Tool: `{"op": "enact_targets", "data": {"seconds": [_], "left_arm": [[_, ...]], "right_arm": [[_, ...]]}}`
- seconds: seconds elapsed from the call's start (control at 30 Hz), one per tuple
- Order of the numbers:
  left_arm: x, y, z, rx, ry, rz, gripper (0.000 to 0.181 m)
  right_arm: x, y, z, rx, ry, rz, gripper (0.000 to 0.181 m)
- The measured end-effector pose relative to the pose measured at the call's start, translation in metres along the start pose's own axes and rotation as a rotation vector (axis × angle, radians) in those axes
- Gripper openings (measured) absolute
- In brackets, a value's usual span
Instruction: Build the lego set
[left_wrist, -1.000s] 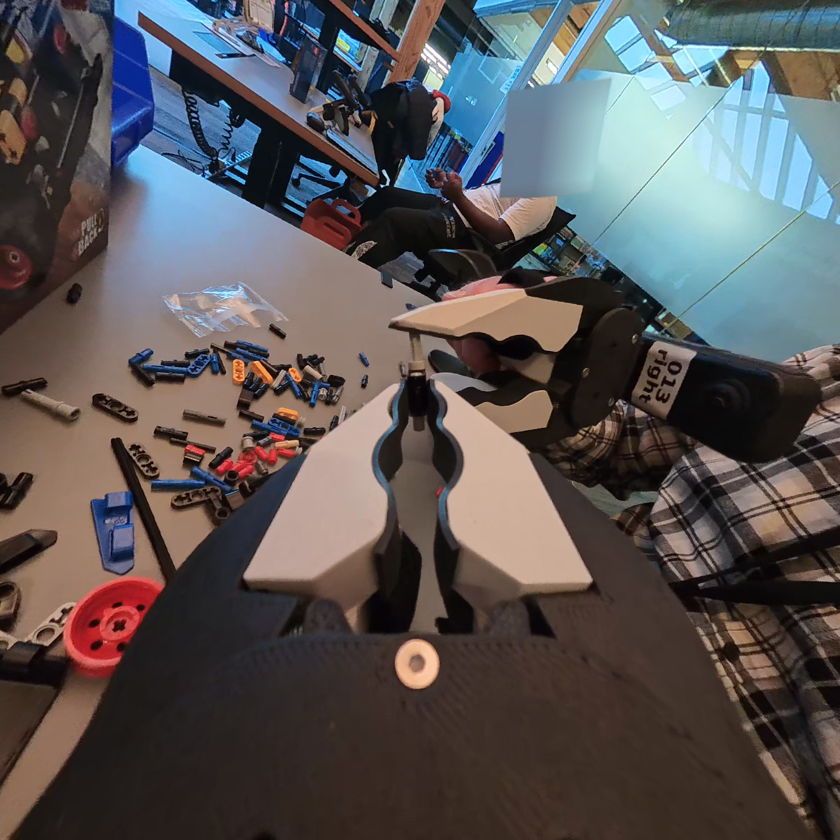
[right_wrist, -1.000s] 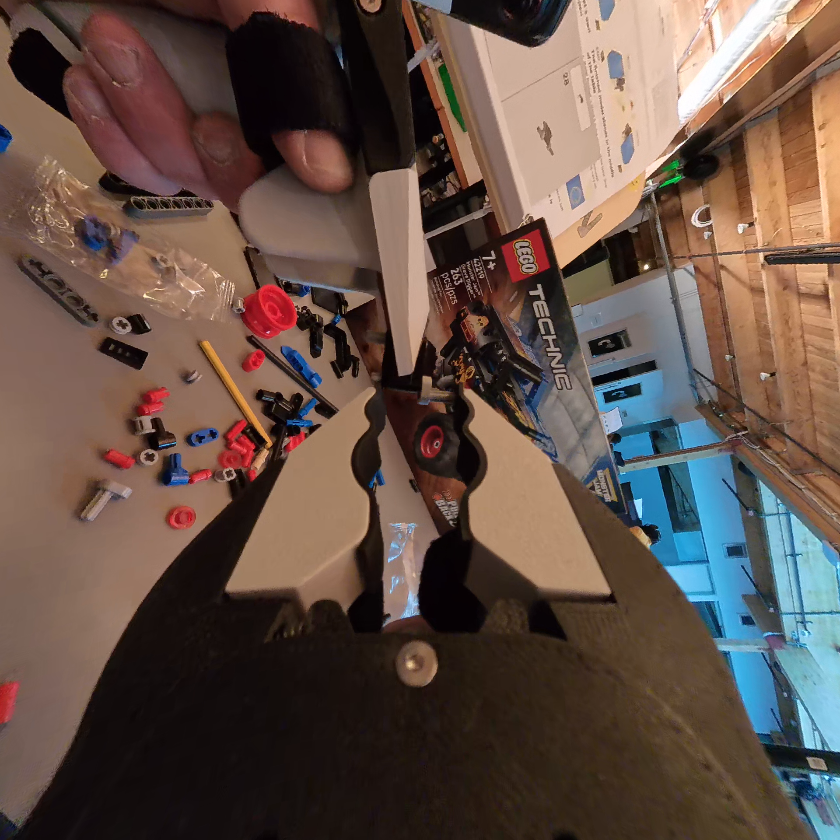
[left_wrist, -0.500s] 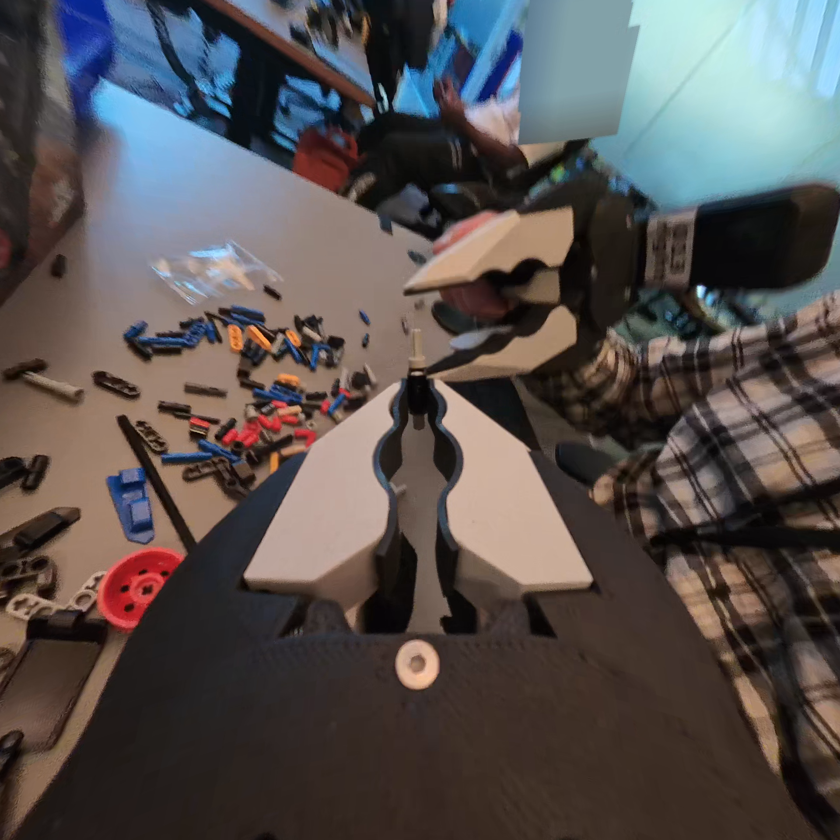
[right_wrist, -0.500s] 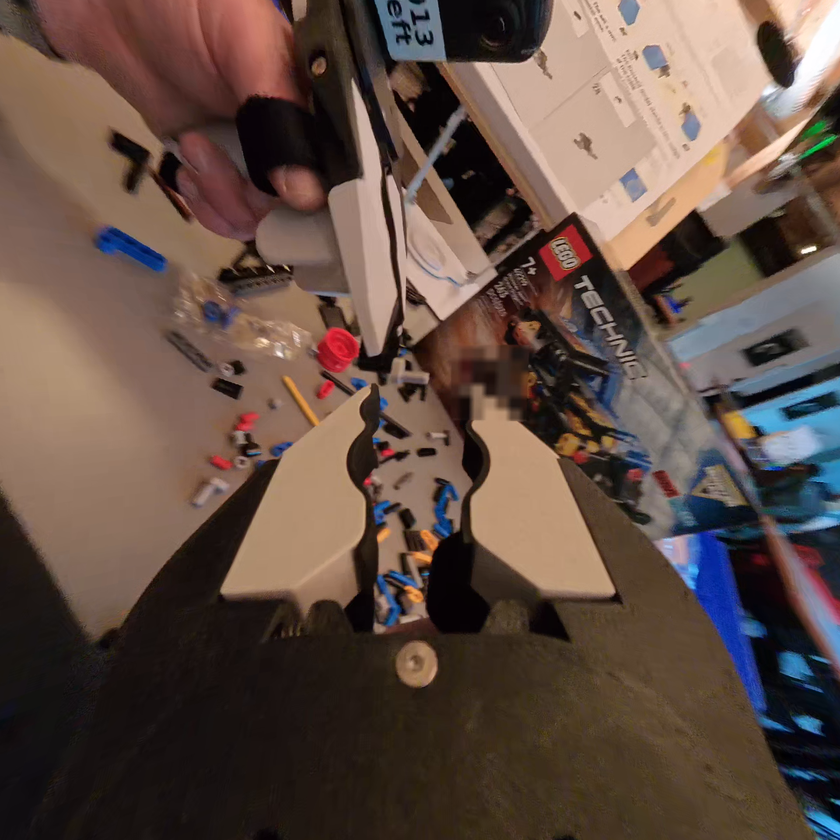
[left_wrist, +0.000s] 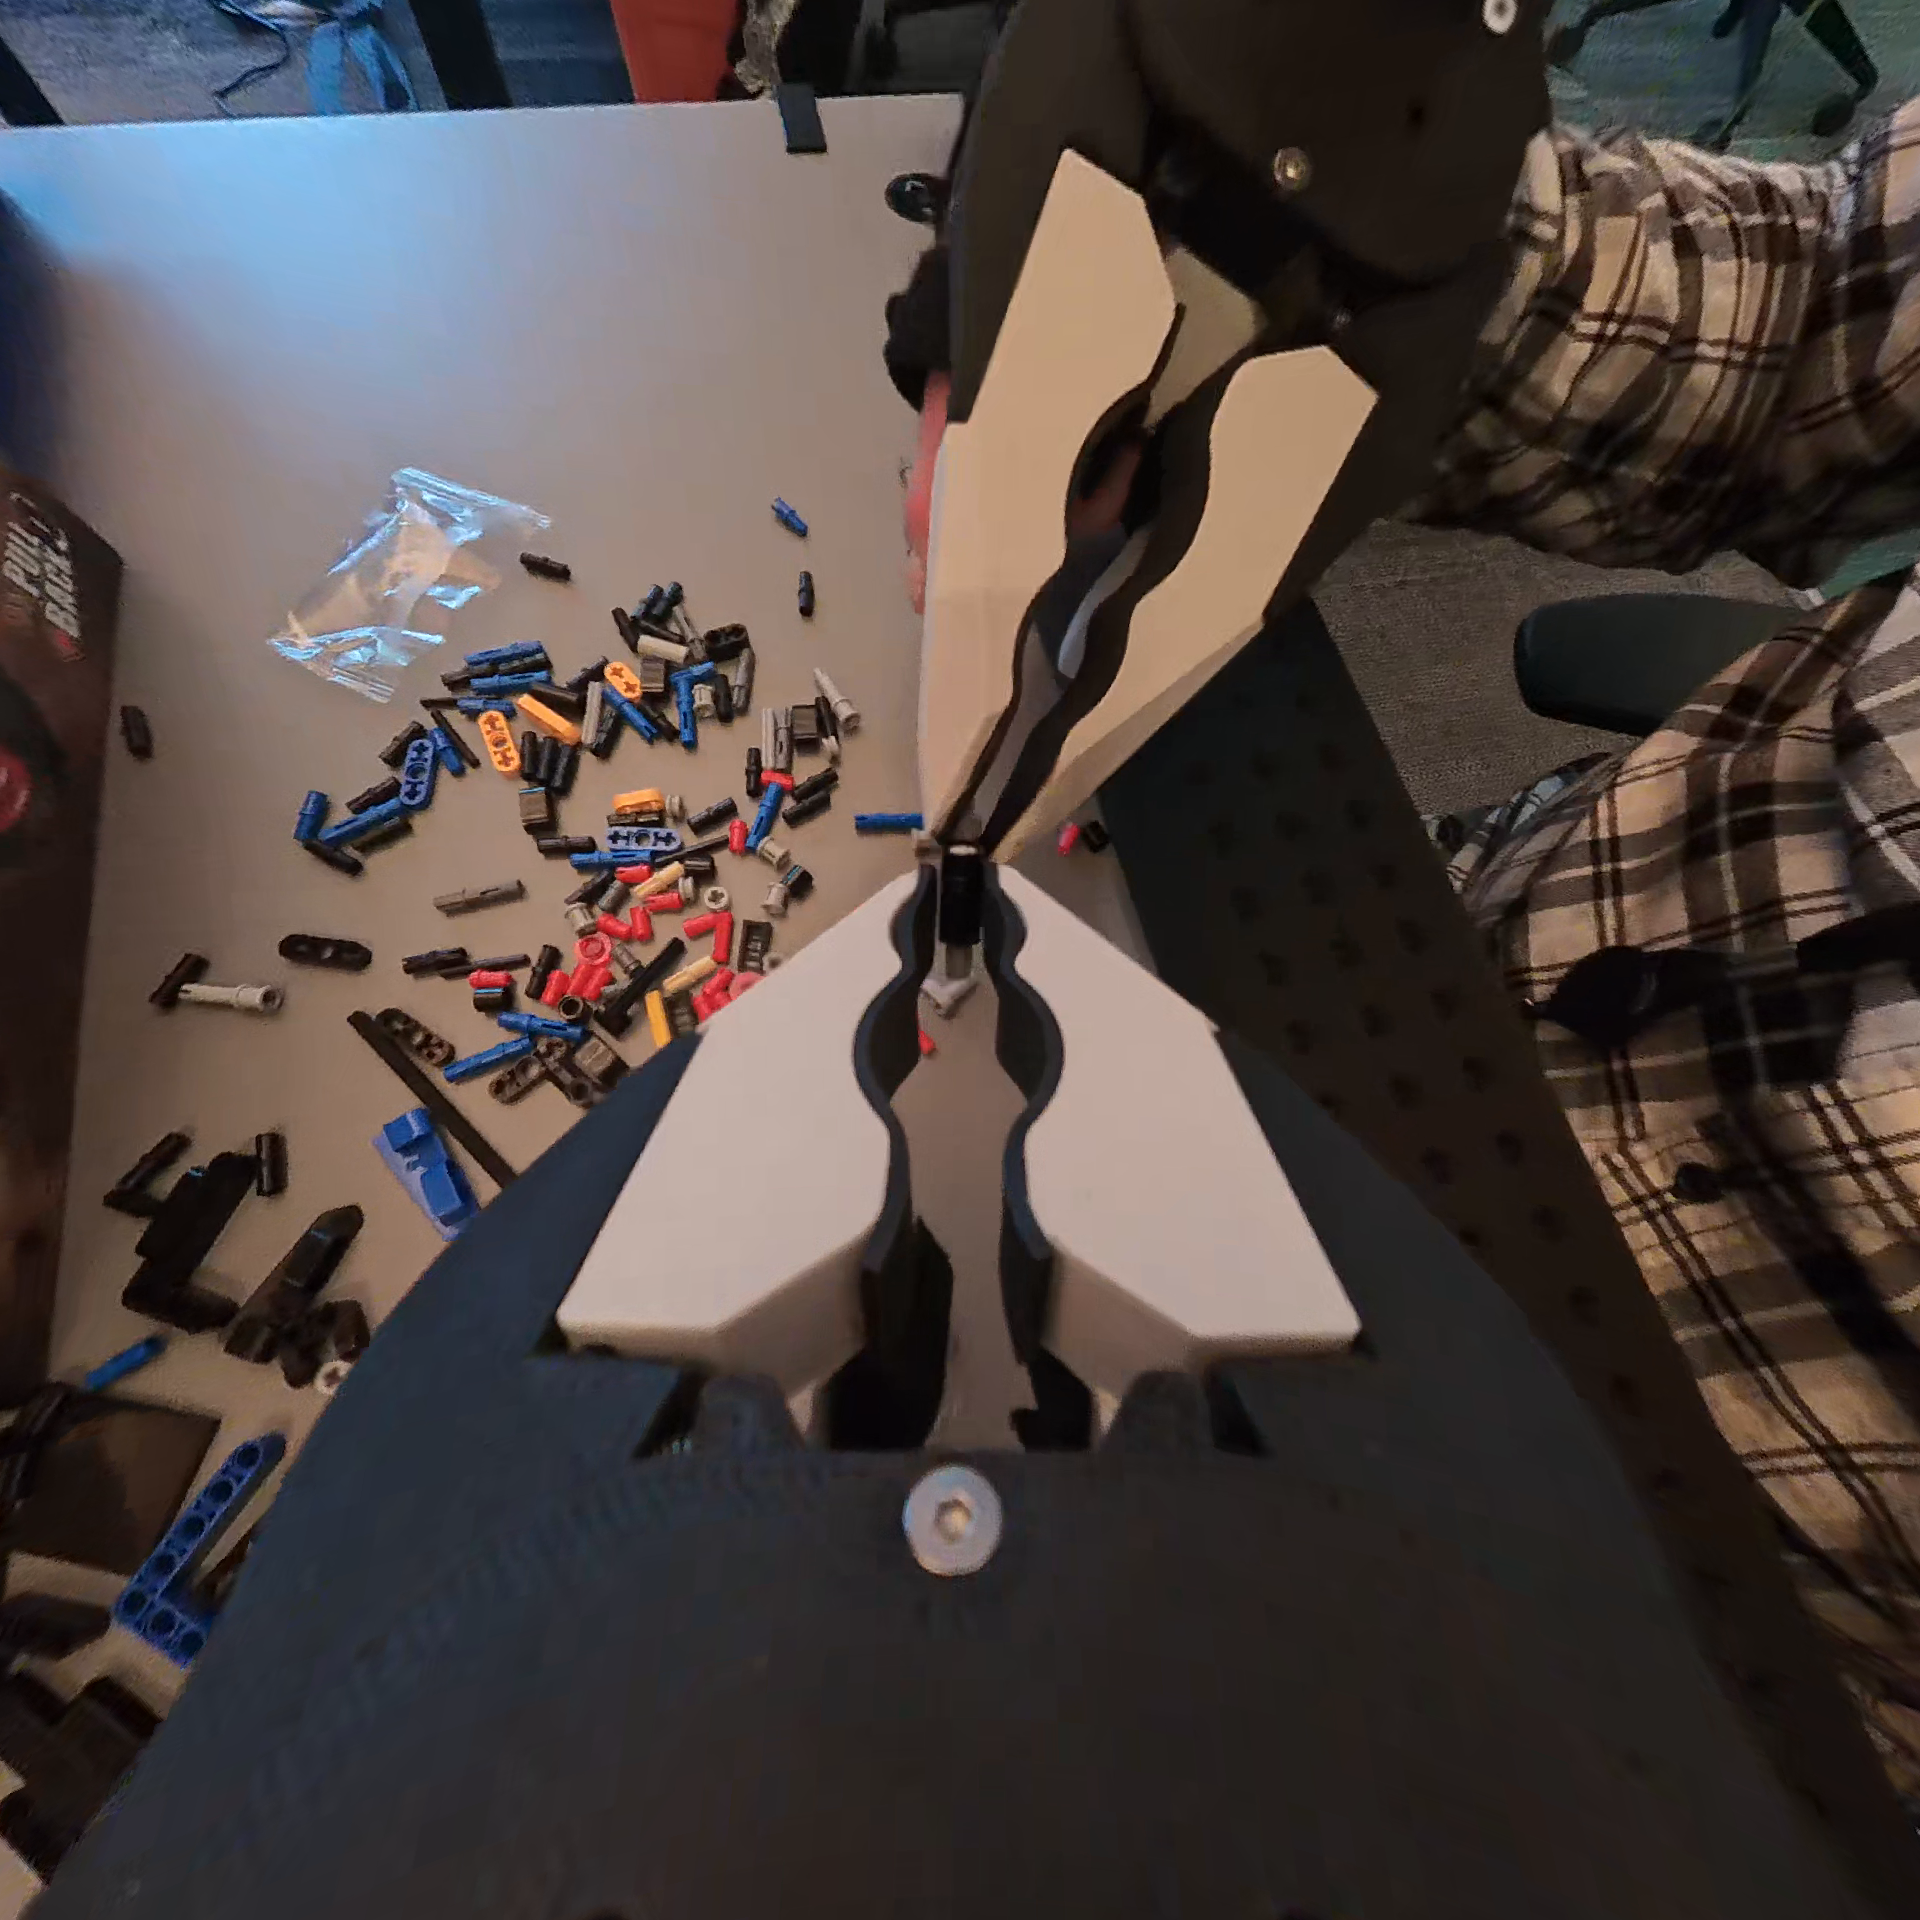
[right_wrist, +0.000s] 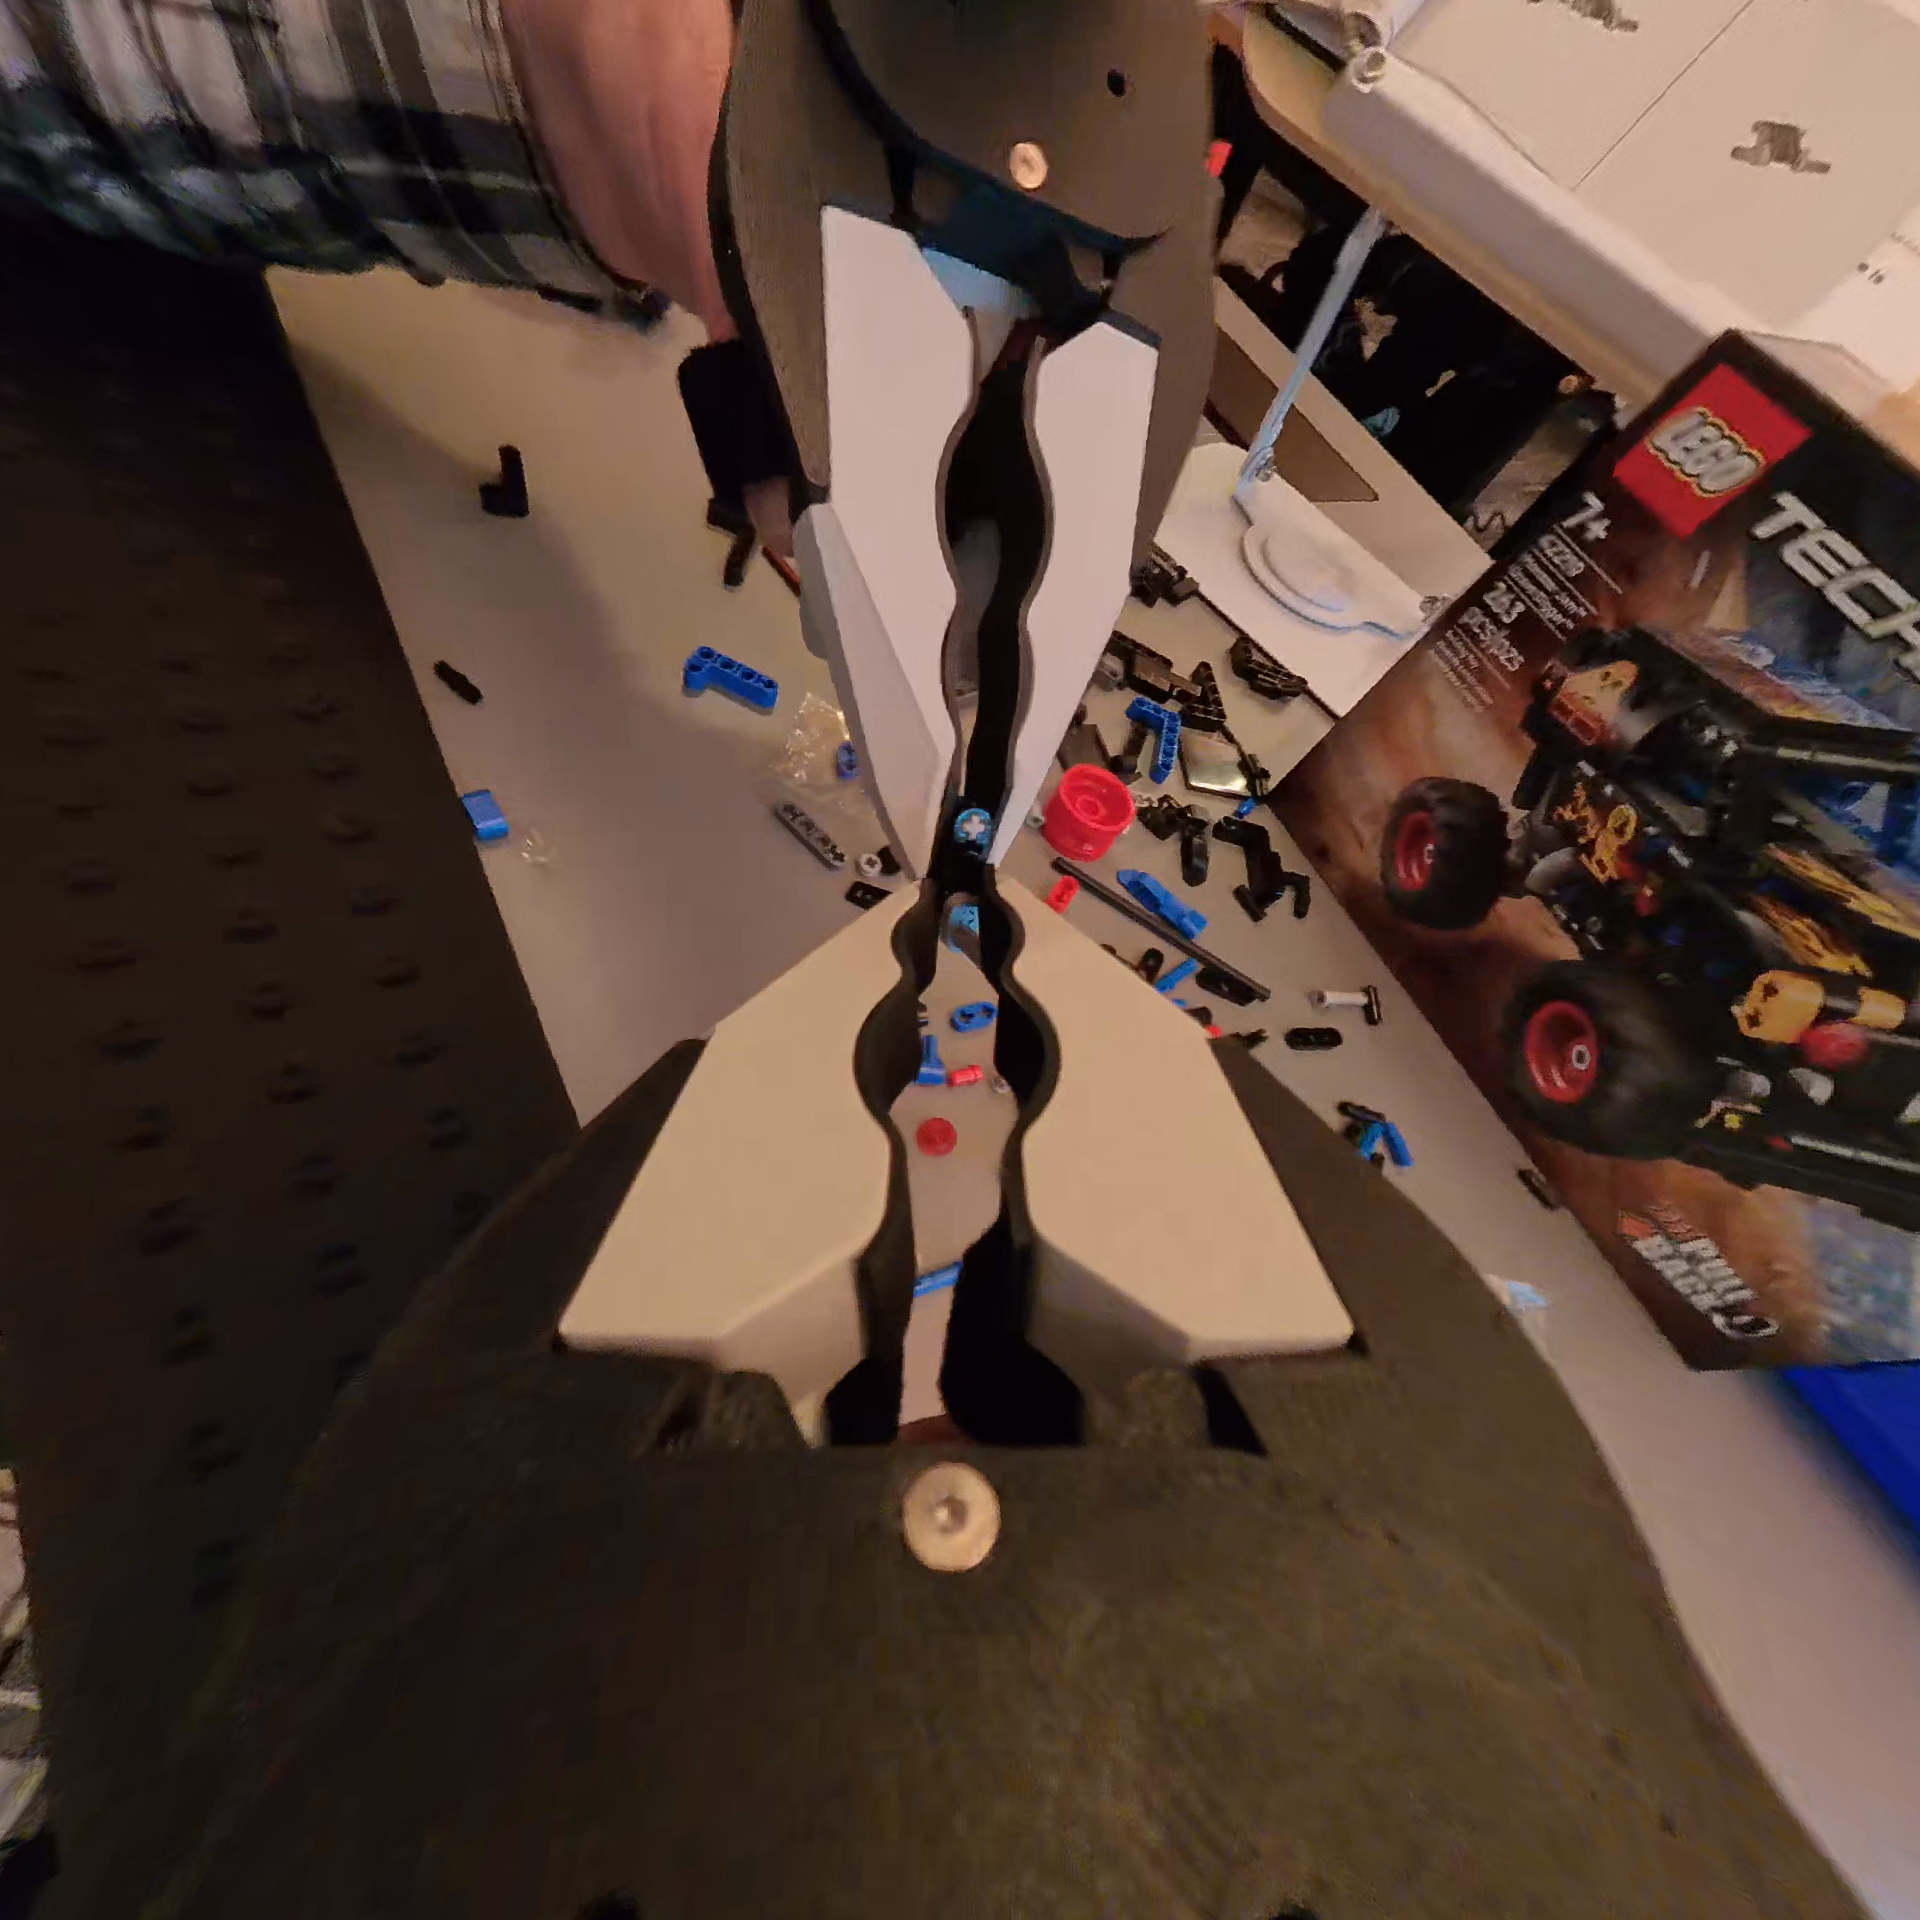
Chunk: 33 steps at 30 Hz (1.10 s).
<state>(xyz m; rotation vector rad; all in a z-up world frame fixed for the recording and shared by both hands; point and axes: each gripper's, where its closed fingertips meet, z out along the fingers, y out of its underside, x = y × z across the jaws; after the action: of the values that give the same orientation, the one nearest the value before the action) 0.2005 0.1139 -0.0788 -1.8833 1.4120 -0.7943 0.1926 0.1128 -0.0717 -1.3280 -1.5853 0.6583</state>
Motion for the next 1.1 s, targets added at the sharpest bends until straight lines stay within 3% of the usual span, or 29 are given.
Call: {"op": "enact_targets", "data": {"seconds": [0.1, 0.27, 0.47, 0.73, 1.1], "left_arm": [[-0.006, -0.004, 0.001, 0.036, -0.050, -0.008, 0.022], [-0.016, 0.010, -0.001, 0.030, -0.119, -0.023, 0.025], [-0.002, 0.052, 0.030, -0.180, -0.223, 0.303, 0.019], [-0.002, 0.069, 0.057, -0.335, -0.283, 0.565, 0.009], [-0.008, 0.067, 0.068, -0.381, -0.279, 0.582, 0.004]], "right_arm": [[0.004, 0.004, -0.006, 0.037, -0.001, 0.097, 0.006], [0.010, 0.019, -0.018, 0.095, -0.017, 0.266, 0.006], [0.025, 0.032, -0.028, 0.207, -0.060, 0.507, 0.006], [0.038, 0.040, -0.035, 0.262, -0.043, 0.579, 0.006], [0.043, 0.038, -0.045, 0.346, -0.084, 0.642, 0.006]]}}
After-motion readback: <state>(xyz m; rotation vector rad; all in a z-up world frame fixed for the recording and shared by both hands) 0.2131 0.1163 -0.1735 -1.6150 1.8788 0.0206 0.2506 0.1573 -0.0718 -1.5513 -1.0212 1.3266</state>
